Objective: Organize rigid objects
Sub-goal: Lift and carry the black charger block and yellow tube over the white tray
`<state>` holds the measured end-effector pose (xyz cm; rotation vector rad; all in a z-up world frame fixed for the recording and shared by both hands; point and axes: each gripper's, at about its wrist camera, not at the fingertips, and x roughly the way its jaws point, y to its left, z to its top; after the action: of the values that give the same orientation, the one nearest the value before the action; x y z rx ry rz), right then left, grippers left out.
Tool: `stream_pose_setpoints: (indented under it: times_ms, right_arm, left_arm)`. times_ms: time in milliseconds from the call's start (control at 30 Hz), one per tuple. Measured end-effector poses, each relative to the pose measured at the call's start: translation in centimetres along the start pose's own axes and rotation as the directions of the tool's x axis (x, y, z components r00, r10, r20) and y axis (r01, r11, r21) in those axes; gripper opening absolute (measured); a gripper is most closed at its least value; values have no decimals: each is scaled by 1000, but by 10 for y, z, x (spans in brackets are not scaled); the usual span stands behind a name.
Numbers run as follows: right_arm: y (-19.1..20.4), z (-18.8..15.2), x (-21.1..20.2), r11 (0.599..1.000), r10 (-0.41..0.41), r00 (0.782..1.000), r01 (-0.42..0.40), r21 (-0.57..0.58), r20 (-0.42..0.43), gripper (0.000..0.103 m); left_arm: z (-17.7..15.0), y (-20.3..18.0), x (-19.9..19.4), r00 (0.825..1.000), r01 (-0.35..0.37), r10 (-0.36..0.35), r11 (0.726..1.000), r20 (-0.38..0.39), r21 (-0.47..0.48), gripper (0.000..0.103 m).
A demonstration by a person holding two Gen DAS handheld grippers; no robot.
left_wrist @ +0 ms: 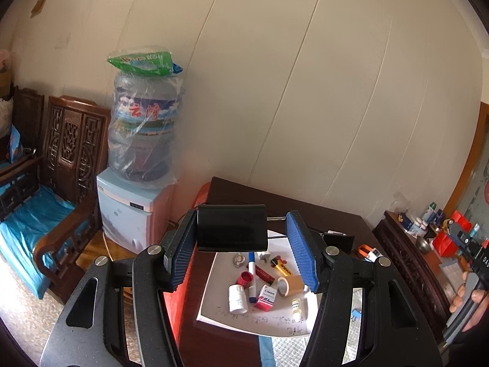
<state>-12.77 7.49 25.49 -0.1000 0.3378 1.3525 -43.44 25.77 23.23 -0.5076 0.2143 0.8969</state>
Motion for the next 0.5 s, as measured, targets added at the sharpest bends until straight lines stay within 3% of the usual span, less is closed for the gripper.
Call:
stream_pose_setpoints:
  times_ms: [233,500]
  right_arm:
    - [10,-2,25,1000,-2,999,1,-18,-51,80]
    - [10,-11,63,1000,14,992,-15,-3,-125,80]
  left_arm:
    - [-1,10,25,999,19,-20,1000,-41,-12,58]
    - [-8,3,72,987,72,-71,997,-141,1,59]
